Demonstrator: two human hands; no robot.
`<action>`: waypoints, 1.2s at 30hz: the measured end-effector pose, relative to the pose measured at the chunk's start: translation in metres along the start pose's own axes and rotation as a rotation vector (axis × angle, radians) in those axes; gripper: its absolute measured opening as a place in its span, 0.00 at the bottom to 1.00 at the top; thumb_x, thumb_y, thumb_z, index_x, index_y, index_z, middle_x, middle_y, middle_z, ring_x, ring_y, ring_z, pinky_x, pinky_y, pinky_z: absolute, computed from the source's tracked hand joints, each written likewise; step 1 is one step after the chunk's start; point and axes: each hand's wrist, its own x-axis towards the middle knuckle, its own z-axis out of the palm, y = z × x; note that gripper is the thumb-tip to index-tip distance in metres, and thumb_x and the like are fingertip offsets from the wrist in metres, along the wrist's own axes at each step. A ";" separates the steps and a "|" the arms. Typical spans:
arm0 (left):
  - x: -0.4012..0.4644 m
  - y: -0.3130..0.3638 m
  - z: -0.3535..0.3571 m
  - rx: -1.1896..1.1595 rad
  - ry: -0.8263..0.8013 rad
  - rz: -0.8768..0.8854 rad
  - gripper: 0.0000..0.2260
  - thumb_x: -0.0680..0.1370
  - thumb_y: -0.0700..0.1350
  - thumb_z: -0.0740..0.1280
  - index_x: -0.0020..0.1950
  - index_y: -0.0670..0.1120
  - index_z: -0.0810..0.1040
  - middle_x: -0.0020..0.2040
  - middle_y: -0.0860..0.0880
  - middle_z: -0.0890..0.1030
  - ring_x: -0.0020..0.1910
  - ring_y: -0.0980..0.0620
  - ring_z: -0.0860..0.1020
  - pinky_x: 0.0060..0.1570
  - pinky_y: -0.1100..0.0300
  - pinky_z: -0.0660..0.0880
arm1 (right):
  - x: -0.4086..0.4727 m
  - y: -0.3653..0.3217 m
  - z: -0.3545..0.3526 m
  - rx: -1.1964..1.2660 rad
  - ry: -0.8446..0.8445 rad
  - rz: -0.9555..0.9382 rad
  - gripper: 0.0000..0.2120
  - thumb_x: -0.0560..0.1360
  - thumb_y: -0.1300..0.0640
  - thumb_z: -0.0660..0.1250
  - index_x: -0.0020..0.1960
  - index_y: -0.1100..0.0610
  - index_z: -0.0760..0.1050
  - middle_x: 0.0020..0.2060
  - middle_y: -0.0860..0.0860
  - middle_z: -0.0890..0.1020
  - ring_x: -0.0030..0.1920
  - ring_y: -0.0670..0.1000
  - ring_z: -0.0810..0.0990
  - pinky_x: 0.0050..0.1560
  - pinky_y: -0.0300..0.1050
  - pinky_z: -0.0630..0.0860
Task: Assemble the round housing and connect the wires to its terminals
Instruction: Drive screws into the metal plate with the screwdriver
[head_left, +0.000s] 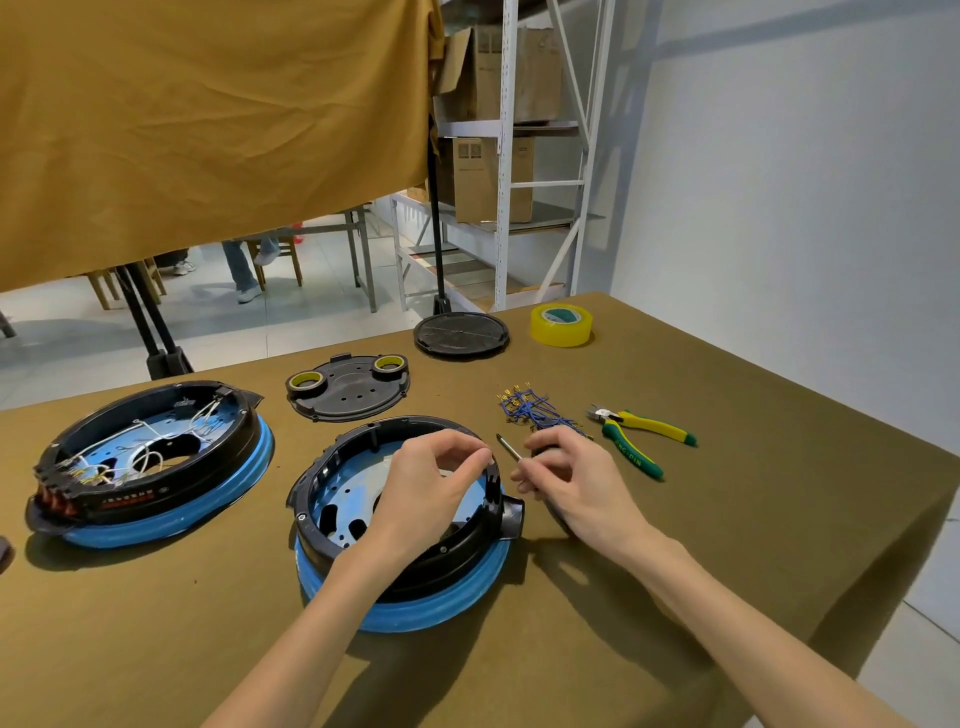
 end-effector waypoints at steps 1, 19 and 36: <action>0.001 -0.001 0.000 -0.001 -0.003 -0.015 0.03 0.80 0.47 0.71 0.50 0.54 0.86 0.42 0.60 0.85 0.45 0.60 0.83 0.46 0.65 0.79 | 0.002 0.005 -0.005 -0.023 0.037 0.030 0.02 0.81 0.59 0.69 0.53 0.56 0.78 0.40 0.47 0.88 0.42 0.46 0.87 0.45 0.43 0.83; 0.019 -0.018 -0.001 0.128 0.047 -0.099 0.04 0.80 0.46 0.71 0.46 0.54 0.83 0.40 0.57 0.84 0.41 0.64 0.80 0.40 0.72 0.73 | 0.033 0.018 -0.001 -0.314 -0.015 0.081 0.08 0.82 0.52 0.66 0.55 0.51 0.83 0.45 0.41 0.83 0.44 0.37 0.79 0.43 0.30 0.69; 0.049 -0.011 -0.008 0.498 -0.228 0.035 0.06 0.82 0.48 0.69 0.55 0.51 0.85 0.47 0.54 0.84 0.45 0.56 0.81 0.51 0.54 0.81 | 0.025 0.005 0.037 -0.074 -0.163 0.205 0.16 0.86 0.51 0.59 0.65 0.54 0.81 0.54 0.50 0.85 0.55 0.48 0.81 0.48 0.31 0.71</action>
